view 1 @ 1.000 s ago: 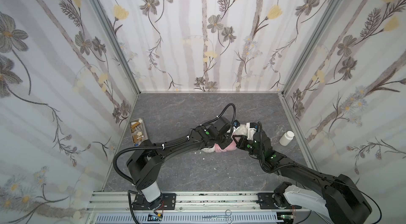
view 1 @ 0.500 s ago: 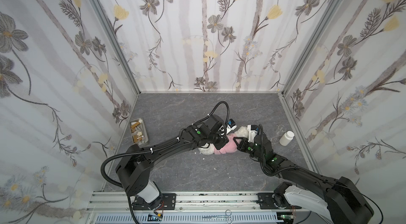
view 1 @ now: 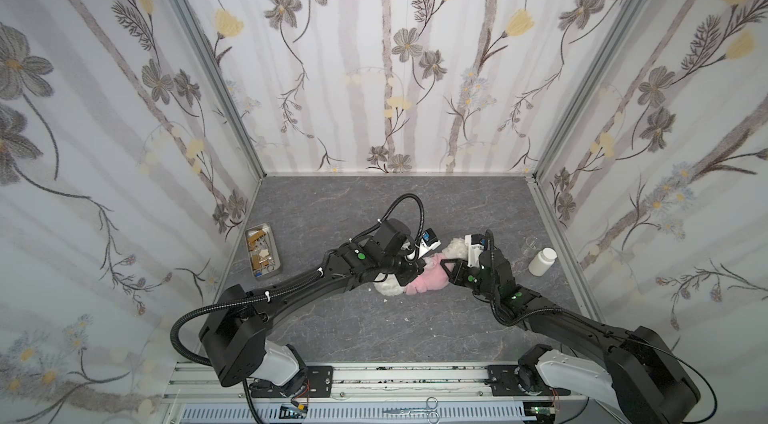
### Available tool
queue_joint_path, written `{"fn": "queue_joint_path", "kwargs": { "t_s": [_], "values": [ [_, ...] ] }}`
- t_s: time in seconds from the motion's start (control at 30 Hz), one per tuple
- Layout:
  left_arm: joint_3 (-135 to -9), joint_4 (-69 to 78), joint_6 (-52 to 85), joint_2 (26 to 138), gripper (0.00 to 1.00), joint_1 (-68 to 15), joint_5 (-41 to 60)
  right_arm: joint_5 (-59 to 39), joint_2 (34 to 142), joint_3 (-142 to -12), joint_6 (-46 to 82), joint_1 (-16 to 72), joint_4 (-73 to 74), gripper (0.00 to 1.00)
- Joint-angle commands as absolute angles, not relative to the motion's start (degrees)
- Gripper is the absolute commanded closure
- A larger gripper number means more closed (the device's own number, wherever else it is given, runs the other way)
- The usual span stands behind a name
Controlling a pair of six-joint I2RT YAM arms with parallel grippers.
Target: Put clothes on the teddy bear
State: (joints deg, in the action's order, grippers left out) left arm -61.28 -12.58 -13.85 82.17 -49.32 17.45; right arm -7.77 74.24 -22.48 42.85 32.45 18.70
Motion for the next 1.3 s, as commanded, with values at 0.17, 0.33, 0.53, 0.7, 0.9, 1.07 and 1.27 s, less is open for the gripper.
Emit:
{"fn": "queue_joint_path", "kwargs": {
  "t_s": [0.17,0.33,0.53,0.7,0.9,1.07,1.27],
  "values": [
    [-60.9,-4.3,-4.3,82.1,1.0,-49.3,16.0,-10.8,73.0,-25.9,34.1,32.0,17.7,0.76],
    [-56.9,-4.6,-8.0,78.3,0.94,-50.0,15.8,-11.2,73.5,-26.5,35.5,31.8,17.8,0.81],
    [-57.8,-5.9,-4.9,78.4,0.8,-53.0,13.8,-13.1,73.0,-24.6,40.5,31.6,21.3,0.86],
    [-61.4,-9.6,-1.9,83.1,0.75,-54.8,11.5,-12.9,72.5,-23.7,41.2,31.6,22.2,0.87],
    [-64.9,-13.1,-2.3,86.9,0.74,-54.8,9.0,-13.0,72.5,-23.2,41.7,31.6,23.0,0.88],
    [-65.5,-15.0,-4.2,87.3,0.74,-54.9,12.0,-12.9,72.4,-23.1,41.6,31.6,22.9,0.88],
    [-65.3,-15.6,-6.9,86.3,0.7,-55.5,11.9,-13.0,72.8,-23.2,41.5,31.6,23.0,0.89]
  ]
}}
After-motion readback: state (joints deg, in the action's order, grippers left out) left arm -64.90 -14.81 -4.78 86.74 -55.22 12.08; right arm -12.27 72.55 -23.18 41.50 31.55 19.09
